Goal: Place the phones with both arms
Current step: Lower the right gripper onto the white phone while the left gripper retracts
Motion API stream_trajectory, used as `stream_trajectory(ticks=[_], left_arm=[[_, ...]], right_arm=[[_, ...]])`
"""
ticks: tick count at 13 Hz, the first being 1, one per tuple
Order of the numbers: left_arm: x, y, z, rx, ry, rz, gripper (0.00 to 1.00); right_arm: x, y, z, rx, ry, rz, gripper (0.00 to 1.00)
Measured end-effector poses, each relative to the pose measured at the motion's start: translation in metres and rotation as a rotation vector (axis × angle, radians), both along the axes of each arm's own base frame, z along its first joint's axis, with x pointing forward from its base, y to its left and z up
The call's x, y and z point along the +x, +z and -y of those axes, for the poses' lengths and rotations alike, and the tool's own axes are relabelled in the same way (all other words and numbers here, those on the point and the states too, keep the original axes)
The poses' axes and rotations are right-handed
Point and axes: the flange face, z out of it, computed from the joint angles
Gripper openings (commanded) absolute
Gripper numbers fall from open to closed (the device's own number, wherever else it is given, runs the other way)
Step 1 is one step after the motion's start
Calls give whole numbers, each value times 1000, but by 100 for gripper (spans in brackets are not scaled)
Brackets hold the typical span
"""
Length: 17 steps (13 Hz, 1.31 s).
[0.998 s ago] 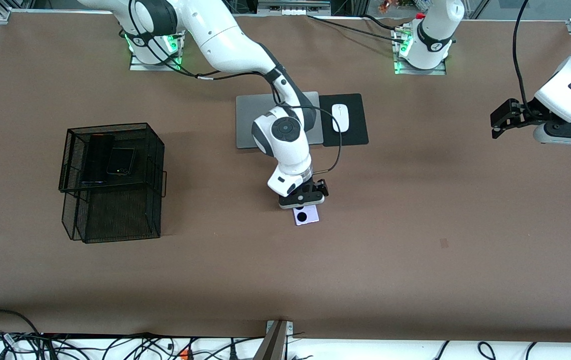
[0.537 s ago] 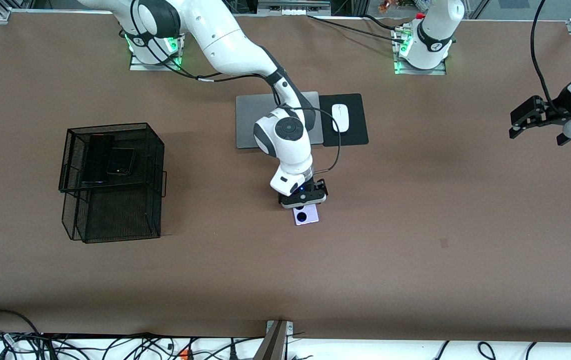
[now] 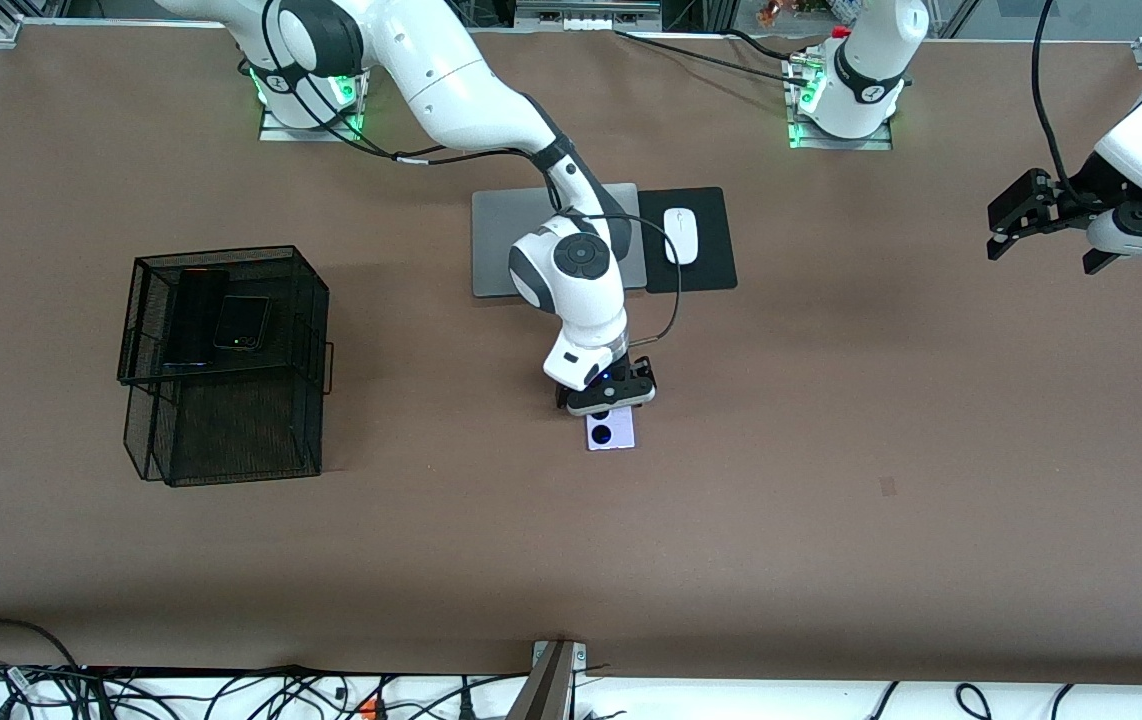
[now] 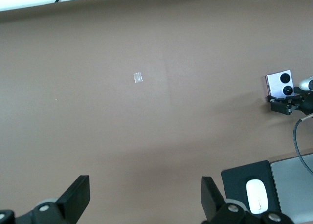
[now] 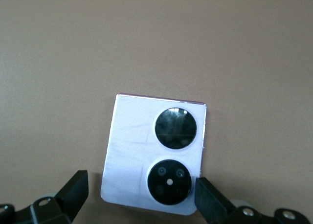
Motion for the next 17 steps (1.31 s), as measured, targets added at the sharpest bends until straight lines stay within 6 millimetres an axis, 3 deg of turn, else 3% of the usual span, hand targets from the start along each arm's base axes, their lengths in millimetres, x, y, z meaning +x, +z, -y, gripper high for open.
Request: stream_trajectory(ticks=[10,11,12,15,16,17], left_arm=[[-5,1,5,-50,21,-26,100],[-5,2,5,-50,21,-26,100],[-5,2,5,-49,21,-27,100],[-5,1,3,-49,25,-29,100],[-5,1,2,-49,26,-30,100],[-5,1,2,-49,26,-30,100]], right_arm=[[-1,-2,2,-35,-4,-33,99],[-1,-2,2,-35,-4,-33,96],[-1,-2,2,-35,-4,-33,81],[-1,-1,2,-34,-3,-32,14],[-1,-1,1,-34,-2,-32,4],[-1,-1,1,-34,-2,-32,3]])
